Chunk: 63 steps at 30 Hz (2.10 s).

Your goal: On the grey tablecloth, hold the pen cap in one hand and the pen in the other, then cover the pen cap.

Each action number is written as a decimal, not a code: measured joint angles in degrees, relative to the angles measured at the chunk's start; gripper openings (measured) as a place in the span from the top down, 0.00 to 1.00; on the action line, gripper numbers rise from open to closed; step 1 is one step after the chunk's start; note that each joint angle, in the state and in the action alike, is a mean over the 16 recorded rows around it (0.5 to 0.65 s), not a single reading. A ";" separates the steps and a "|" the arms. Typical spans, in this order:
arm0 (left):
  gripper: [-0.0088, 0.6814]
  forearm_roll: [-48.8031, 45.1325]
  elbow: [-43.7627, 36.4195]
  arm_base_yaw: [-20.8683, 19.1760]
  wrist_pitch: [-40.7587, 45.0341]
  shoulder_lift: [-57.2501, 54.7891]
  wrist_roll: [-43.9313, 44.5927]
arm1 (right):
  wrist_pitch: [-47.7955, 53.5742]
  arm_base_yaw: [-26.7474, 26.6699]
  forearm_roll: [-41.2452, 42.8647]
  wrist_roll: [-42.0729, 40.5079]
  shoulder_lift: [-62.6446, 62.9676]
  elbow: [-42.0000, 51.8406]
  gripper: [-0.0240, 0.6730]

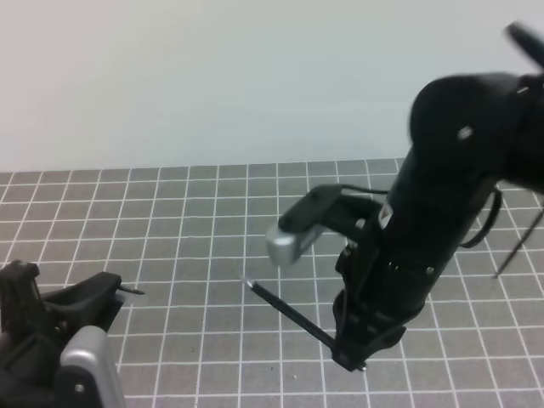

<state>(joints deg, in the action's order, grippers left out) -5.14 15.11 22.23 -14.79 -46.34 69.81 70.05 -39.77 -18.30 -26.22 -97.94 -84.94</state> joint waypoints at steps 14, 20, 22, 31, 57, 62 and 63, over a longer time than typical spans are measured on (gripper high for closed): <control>0.87 -7.09 -0.10 4.81 0.07 0.00 0.89 | -1.12 -5.38 -2.74 3.32 5.80 4.61 0.87; 0.87 -9.44 -0.17 8.19 1.05 0.00 0.77 | -1.12 -6.52 -3.49 2.50 6.33 5.44 0.87; 0.87 -9.49 -0.19 8.89 1.11 0.00 0.75 | -0.75 -6.61 -4.23 1.92 6.45 5.46 0.87; 0.87 -9.44 -0.22 9.67 0.96 -0.04 0.72 | 0.00 -6.66 -7.37 -0.46 6.54 5.45 0.89; 0.87 -9.84 -0.27 9.66 -0.70 -0.21 -0.95 | 1.68 -6.66 -7.23 -2.54 6.62 5.42 0.93; 0.87 -10.30 -0.30 9.66 -0.96 -0.24 -1.22 | 1.63 -6.66 -6.70 -2.56 6.55 5.41 0.94; 0.87 -10.43 -0.30 9.66 -1.02 -0.25 -1.31 | 1.50 -6.66 -6.60 -2.57 6.49 5.41 0.94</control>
<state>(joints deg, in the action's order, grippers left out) -15.57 14.81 31.89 -15.81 -46.58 68.50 71.55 -46.44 -24.91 -28.79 -91.45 -79.53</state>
